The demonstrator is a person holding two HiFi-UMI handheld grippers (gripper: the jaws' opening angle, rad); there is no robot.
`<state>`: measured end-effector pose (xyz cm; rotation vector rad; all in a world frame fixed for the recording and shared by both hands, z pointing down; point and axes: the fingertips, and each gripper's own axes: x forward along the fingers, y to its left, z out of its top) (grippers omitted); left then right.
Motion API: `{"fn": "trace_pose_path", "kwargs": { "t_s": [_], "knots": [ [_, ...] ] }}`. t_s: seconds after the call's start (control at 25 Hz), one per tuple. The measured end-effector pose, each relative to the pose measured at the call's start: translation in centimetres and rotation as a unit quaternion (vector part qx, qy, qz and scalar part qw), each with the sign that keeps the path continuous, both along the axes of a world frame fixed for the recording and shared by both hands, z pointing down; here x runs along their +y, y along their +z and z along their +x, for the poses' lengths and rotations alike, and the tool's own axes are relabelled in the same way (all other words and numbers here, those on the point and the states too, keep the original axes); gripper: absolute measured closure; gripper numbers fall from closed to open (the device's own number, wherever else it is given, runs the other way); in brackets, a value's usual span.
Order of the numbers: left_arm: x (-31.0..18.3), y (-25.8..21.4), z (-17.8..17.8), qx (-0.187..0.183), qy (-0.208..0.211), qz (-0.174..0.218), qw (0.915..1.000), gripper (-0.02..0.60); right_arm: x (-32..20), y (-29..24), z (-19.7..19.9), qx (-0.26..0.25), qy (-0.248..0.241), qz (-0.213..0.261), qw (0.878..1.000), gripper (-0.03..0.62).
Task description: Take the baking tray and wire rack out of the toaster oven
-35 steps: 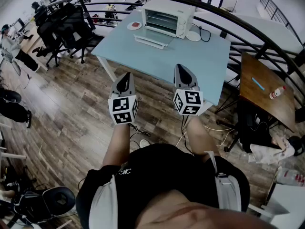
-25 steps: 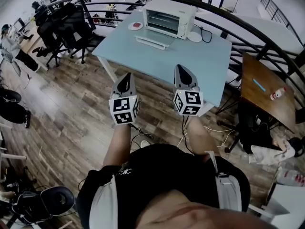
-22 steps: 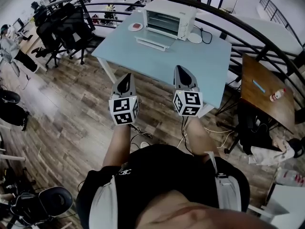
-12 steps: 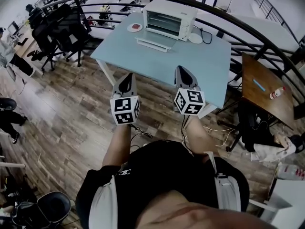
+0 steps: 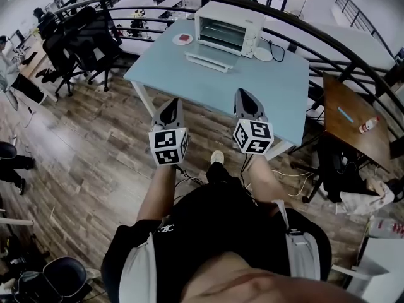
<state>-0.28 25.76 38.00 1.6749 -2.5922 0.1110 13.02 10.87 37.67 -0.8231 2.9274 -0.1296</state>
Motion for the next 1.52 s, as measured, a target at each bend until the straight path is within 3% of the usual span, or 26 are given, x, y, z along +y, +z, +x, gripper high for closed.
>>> {"fn": "trace_pose_path", "kwargs": {
  "t_s": [0.72, 1.04, 1.52],
  "knots": [
    [-6.0, 1.7, -9.4, 0.008, -0.017, -0.009, 0.9998, 0.566, -6.7, 2.0, -10.5, -0.009, -0.021, -0.02, 1.0, 0.595],
    [-14.7, 0.7, -15.7, 0.0, 0.0, -0.017, 0.9999, 0.566, -14.3, 0.5, -16.3, -0.022, -0.012, -0.01, 1.0, 0.595],
    [-28.0, 1.9, -23.2, 0.015, 0.022, -0.041, 0.9988, 0.566, -27.0, 2.5, -24.0, 0.004, 0.001, -0.035, 0.999, 0.595]
  ]
}}
